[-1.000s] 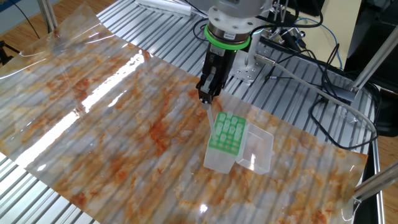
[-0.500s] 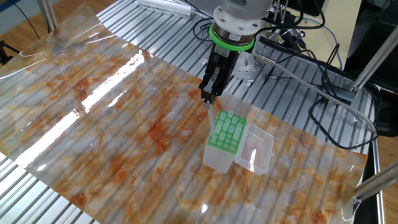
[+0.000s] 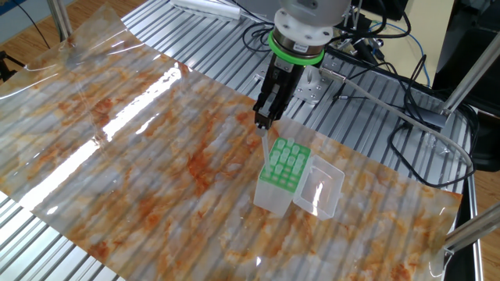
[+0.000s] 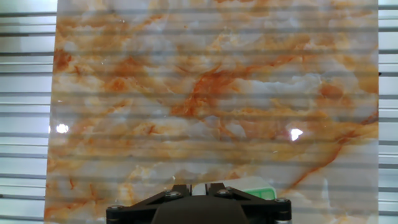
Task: Insert a large pipette tip into the holder for large pipette tips
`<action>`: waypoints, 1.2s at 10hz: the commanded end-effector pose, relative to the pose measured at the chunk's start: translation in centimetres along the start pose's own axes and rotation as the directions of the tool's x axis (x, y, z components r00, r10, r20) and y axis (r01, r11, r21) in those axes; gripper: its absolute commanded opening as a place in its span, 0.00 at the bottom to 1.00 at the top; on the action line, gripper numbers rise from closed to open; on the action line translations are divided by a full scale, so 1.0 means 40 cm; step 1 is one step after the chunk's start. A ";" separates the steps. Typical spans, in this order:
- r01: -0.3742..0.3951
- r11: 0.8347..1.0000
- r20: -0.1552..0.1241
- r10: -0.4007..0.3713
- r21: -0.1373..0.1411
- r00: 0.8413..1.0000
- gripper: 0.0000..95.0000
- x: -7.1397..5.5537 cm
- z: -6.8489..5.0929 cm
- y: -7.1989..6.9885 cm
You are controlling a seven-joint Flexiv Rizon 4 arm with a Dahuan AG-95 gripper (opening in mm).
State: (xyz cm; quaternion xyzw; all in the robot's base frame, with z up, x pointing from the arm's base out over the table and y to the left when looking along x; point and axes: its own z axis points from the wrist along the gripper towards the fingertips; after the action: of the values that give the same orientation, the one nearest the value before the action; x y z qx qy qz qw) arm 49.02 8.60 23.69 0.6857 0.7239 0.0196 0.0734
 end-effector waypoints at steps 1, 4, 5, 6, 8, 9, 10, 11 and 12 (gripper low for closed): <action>-0.001 1.000 0.011 0.001 0.003 1.000 0.00 0.001 0.000 0.000; -0.011 1.000 0.049 0.011 0.007 0.999 0.00 0.003 0.002 -0.001; -0.017 1.000 0.060 0.016 0.006 0.998 0.00 0.003 0.003 -0.001; -0.019 1.000 0.063 0.018 0.006 0.998 0.00 0.004 0.004 -0.001; -0.023 1.000 0.072 0.023 0.007 0.997 0.00 0.005 0.006 -0.001; -0.025 1.000 0.076 0.024 0.007 0.997 0.00 0.006 0.006 -0.001; -0.032 0.999 0.080 0.032 0.007 0.996 0.00 0.006 0.008 -0.001; -0.035 0.999 0.083 0.034 0.009 0.996 0.00 0.007 0.009 -0.001; -0.034 0.999 0.079 0.033 0.010 0.996 0.00 0.008 0.009 -0.002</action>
State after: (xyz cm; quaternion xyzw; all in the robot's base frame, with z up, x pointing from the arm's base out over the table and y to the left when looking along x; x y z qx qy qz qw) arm 48.99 8.92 23.29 0.6984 0.7090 -0.0108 0.0973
